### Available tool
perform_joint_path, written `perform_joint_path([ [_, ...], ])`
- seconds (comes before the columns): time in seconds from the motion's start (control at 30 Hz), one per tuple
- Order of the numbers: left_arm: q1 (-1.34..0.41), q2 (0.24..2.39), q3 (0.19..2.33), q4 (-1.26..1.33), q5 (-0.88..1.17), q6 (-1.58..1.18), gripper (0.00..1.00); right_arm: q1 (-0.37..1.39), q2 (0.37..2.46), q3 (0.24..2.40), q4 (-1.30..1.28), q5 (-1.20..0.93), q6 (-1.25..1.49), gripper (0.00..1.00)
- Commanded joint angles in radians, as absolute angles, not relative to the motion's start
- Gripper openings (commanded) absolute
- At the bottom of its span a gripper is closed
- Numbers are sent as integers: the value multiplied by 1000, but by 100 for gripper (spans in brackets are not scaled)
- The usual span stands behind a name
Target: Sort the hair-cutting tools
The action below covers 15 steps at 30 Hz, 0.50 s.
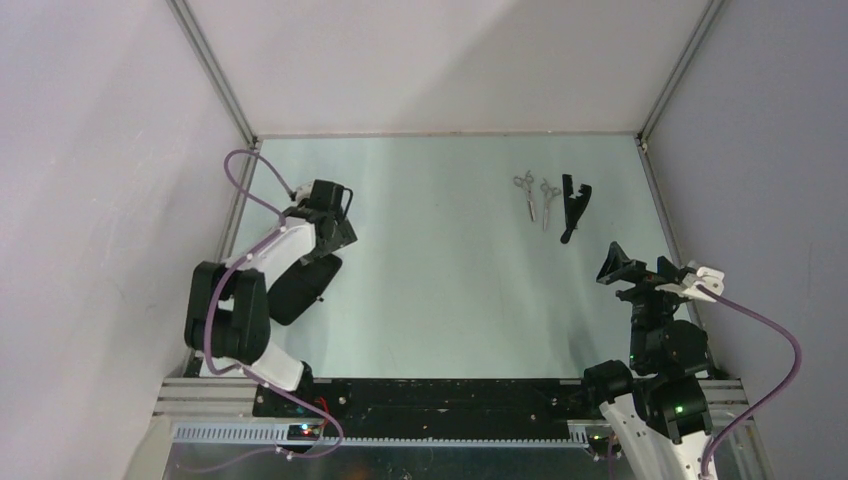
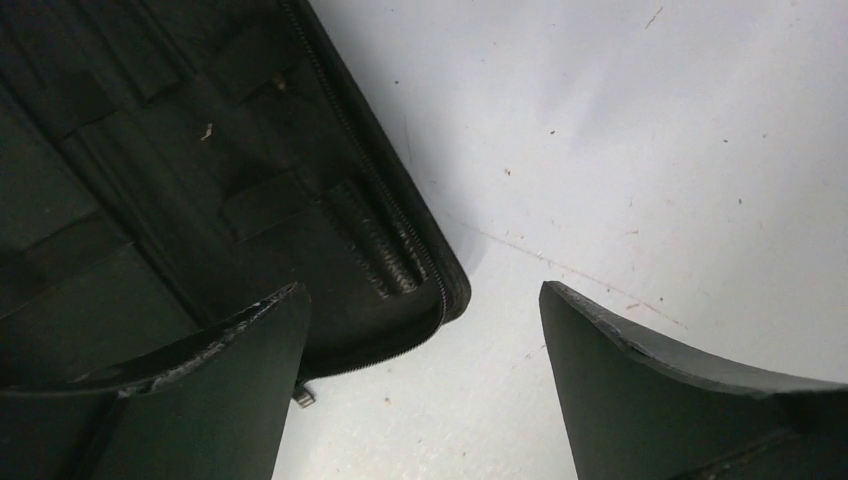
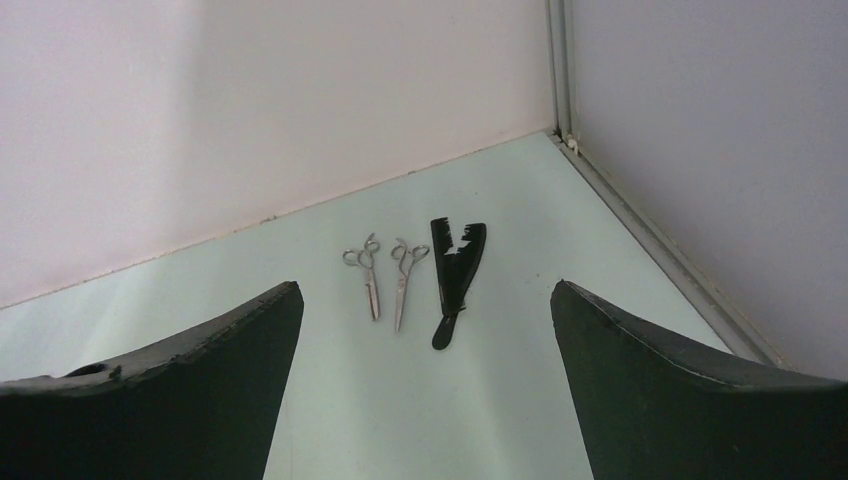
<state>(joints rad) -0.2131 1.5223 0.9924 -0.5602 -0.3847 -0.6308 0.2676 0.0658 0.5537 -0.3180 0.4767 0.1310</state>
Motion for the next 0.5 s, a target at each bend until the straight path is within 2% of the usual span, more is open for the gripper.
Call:
perform_joint_path([
  [0.0, -215, 1594, 1041, -532, -376, -689, 89, 276, 46, 552, -293, 472, 142, 99],
  [0.1, -215, 1632, 1034, -522, -354, -707, 85, 275, 40, 552, -294, 471, 141, 99],
  [0.27, -215, 1673, 1015, -501, -306, -715, 71, 278, 35, 551, -293, 470, 143, 99],
  [0.47, -218, 1685, 1008, -482, -242, -716, 48, 279, 31, 551, -292, 470, 140, 99],
])
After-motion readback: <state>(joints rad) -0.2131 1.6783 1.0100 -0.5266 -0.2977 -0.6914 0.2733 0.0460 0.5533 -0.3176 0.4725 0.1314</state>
